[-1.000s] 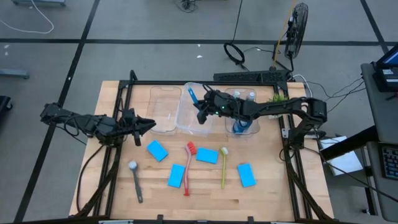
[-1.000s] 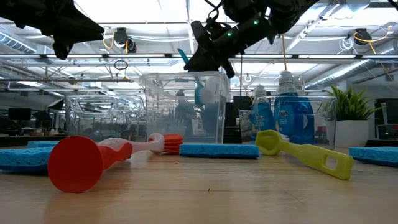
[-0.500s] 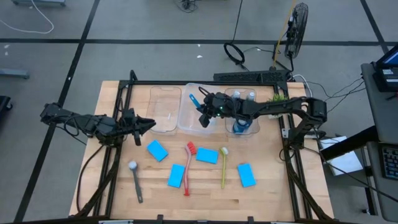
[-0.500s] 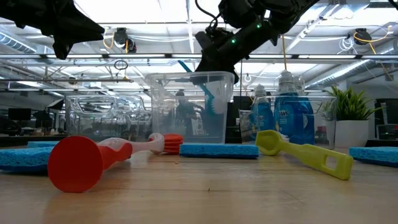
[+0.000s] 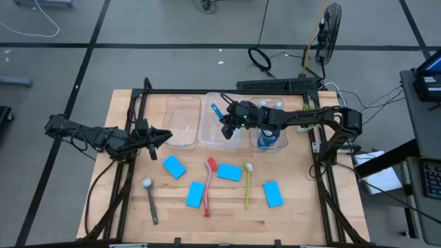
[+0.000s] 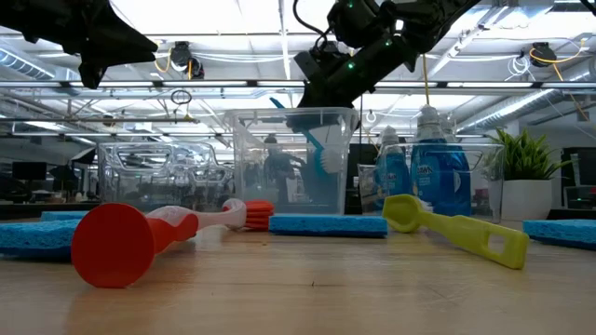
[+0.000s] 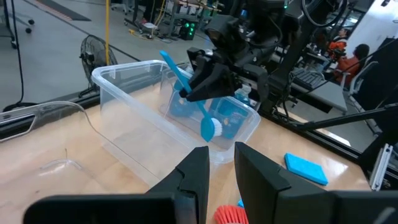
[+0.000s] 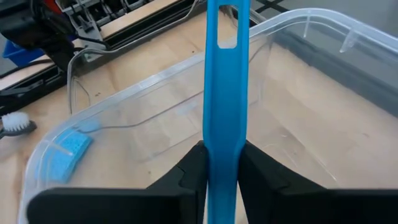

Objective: Pick & Place Kitchen Sink Supplies
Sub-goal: Put the blue toilet brush into the middle transparent bin, then put the red toilet brush into the middle transparent bin

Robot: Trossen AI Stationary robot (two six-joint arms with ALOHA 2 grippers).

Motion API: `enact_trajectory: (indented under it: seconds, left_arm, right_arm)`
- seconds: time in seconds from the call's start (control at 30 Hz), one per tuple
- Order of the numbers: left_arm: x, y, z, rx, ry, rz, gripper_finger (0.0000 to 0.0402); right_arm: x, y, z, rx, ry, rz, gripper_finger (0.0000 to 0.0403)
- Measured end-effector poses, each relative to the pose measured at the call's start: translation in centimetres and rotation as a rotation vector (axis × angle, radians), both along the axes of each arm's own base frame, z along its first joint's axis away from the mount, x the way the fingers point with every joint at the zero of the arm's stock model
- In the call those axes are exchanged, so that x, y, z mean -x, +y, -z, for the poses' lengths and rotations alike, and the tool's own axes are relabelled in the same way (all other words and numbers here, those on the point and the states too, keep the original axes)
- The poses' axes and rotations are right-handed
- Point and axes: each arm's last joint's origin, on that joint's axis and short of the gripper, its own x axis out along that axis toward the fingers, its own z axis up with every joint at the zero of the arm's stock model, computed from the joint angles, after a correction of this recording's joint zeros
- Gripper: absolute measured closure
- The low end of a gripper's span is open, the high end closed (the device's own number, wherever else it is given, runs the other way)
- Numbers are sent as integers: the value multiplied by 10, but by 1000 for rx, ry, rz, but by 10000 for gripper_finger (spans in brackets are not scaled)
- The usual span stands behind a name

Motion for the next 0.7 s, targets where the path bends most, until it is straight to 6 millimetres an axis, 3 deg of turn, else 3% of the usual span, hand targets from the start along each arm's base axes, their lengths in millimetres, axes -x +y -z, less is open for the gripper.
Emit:
enact_trajectory:
  seconds: [0.3,0.7]
  left_arm:
    - [0,0,0,1,0,-1,325]
    - [0,0,0,3,-1,-2,325]
  right_arm:
    - [0,-1,0,0,1,2,303]
    - [1,-2,0,-1,0,6,302]
